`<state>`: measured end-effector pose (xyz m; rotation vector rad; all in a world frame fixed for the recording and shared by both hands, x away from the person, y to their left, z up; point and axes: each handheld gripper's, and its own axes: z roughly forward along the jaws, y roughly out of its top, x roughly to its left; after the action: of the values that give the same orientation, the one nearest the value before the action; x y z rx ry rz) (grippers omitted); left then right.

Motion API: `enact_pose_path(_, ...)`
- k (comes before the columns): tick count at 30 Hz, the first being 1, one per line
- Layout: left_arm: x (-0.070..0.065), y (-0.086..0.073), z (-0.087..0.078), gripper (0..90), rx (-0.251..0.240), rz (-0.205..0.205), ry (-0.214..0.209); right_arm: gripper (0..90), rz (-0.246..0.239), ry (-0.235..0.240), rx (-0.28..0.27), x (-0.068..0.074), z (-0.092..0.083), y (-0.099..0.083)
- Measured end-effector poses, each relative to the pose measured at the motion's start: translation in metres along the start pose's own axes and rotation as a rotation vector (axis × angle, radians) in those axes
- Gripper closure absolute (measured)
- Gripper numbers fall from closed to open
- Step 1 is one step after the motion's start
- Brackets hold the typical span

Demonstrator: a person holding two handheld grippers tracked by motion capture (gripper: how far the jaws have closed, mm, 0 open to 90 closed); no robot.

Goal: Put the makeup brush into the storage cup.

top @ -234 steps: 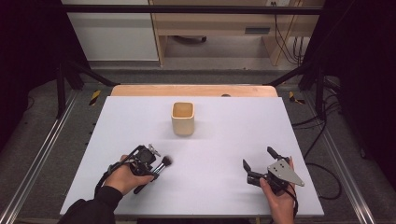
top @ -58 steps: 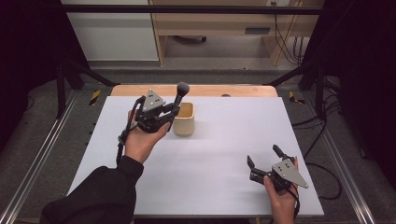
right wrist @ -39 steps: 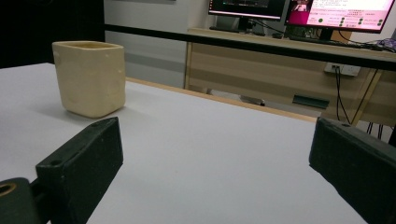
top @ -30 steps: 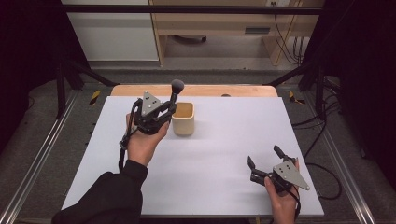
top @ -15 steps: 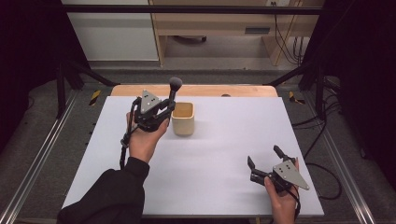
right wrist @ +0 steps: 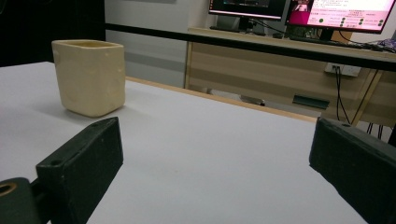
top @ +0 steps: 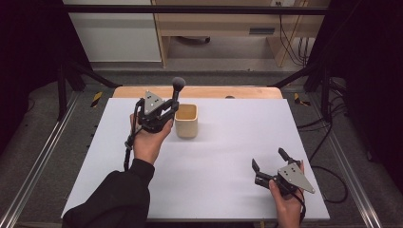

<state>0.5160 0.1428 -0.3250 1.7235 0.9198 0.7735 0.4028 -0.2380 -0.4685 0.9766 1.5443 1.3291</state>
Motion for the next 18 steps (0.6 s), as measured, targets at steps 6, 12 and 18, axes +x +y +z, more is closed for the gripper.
enact_pose_path(6, 0.0031, -0.0017, 0.0042, 72.7, 0.007, -0.007, 0.016, 3.0, 0.002, 0.0, 0.001, -0.0004, 0.0002, -0.0002)
enact_pose_path(12, 0.0037, -0.0027, 0.0072, 72.7, 0.004, -0.018, 0.024, 3.0, 0.0, 0.001, 0.001, -0.0004, 0.0005, -0.0002)
enact_pose_path(18, 0.0031, -0.0029, 0.0086, 72.7, 0.002, -0.023, 0.024, 3.0, 0.0, 0.001, 0.002, -0.0007, 0.0006, -0.0003)
